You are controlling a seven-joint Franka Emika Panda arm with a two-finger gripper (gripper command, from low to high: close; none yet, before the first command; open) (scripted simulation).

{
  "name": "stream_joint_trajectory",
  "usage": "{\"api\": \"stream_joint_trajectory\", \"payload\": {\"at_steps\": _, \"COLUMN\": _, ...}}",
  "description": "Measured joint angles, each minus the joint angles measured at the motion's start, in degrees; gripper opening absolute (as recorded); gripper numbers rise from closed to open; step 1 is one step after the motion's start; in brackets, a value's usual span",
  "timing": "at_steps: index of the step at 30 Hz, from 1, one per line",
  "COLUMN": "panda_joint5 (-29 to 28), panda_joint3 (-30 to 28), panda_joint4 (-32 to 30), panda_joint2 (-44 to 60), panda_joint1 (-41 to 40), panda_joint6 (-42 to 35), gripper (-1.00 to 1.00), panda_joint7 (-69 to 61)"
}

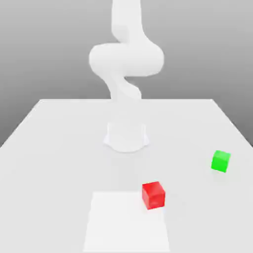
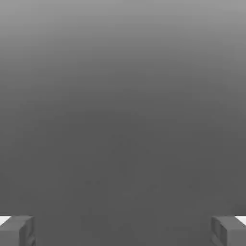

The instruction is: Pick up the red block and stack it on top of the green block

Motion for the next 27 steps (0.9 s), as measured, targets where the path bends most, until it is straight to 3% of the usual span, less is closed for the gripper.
{"api": "stream_joint_trajectory", "payload": {"at_steps": 17, "panda_joint5": 0.8, "panda_joint3": 3.8, "panda_joint4": -27.9, "panda_joint2": 35.4, "panda_joint1": 6.7, "panda_joint6": 24.9, "gripper": 0.0, "panda_joint7": -4.5}}
{"api": "stream_joint_trajectory", "payload": {"at_steps": 24, "panda_joint5": -3.0, "panda_joint3": 1.8, "panda_joint4": -27.9, "panda_joint2": 51.5, "panda_joint1": 8.6, "panda_joint6": 38.1, "gripper": 0.0, "panda_joint7": -2.1}}
{"api": "stream_joint_trajectory", "payload": {"at_steps": 25, "panda_joint5": -3.2, "panda_joint3": 1.3, "panda_joint4": -27.7, "panda_joint2": 53.0, "panda_joint1": 9.0, "panda_joint6": 39.4, "gripper": -1.0, "panda_joint7": -1.9}}
{"api": "stream_joint_trajectory", "payload": {"at_steps": 27, "panda_joint5": -3.3, "panda_joint3": 1.3, "panda_joint4": -27.7, "panda_joint2": 53.0, "panda_joint1": 9.0, "panda_joint6": 39.4, "gripper": -1.0, "panda_joint7": -1.9}}
